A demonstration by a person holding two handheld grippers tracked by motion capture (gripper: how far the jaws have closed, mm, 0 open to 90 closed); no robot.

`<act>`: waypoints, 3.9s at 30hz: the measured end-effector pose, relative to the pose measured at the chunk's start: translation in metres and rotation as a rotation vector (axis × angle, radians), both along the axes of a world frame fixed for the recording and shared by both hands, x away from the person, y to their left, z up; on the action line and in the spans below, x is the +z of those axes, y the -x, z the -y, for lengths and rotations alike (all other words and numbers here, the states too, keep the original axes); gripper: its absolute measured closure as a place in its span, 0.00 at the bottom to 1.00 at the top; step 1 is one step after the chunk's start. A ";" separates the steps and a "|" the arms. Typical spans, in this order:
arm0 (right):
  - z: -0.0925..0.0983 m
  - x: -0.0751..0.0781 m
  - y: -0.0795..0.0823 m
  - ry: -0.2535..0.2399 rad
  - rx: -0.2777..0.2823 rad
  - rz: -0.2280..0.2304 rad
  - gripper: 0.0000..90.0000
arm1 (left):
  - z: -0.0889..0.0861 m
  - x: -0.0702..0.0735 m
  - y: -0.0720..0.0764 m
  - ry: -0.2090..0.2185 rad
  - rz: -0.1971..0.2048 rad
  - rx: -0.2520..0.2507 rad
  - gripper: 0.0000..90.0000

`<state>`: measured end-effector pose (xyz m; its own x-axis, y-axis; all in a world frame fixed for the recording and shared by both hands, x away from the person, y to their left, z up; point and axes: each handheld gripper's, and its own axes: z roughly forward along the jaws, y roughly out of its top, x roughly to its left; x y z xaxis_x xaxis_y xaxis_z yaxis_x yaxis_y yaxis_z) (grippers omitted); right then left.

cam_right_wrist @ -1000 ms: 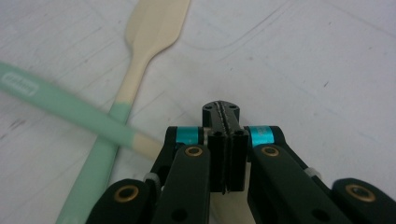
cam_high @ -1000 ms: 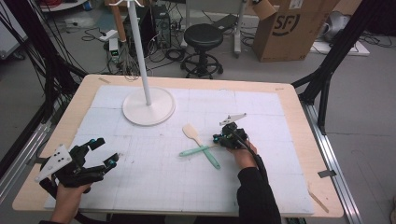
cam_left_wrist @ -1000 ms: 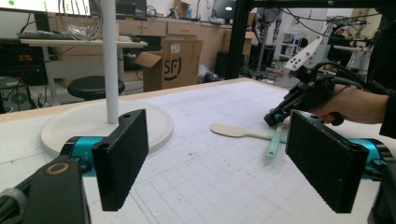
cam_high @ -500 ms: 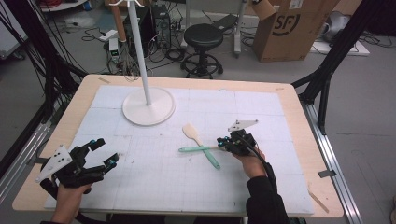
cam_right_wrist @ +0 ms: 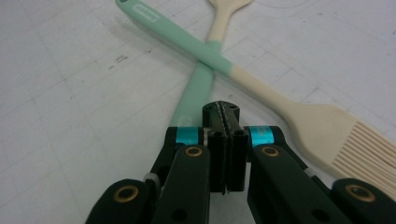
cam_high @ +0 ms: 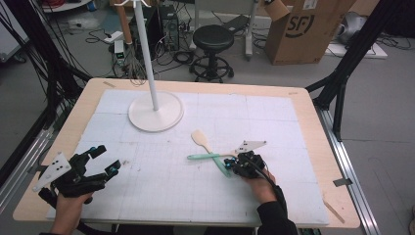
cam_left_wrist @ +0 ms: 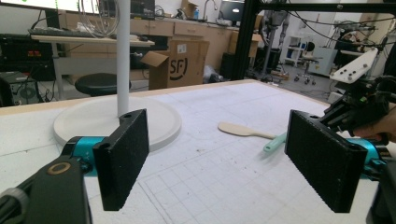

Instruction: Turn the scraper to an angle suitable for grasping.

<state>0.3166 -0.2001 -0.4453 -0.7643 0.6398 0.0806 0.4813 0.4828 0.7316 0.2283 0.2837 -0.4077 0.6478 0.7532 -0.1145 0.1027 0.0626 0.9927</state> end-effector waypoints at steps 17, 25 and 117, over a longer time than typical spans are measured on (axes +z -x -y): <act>-0.043 0.000 0.006 -0.027 0.121 -0.018 1.00 | -0.008 -0.002 0.001 0.002 -0.008 0.019 0.25; -0.070 0.001 0.005 -0.025 0.159 -0.021 1.00 | -0.010 -0.003 0.002 0.001 -0.012 0.024 0.25; 0.036 -0.002 -0.015 -0.039 -0.327 -0.010 1.00 | 0.003 -0.005 -0.004 -0.001 -0.035 0.015 0.26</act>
<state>0.3311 -0.2361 -0.4470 -0.5180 0.8475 0.1161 0.6137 0.2736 0.7407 0.2321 0.2806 -0.4124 0.6322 0.7628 -0.1359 0.1364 0.0631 0.9886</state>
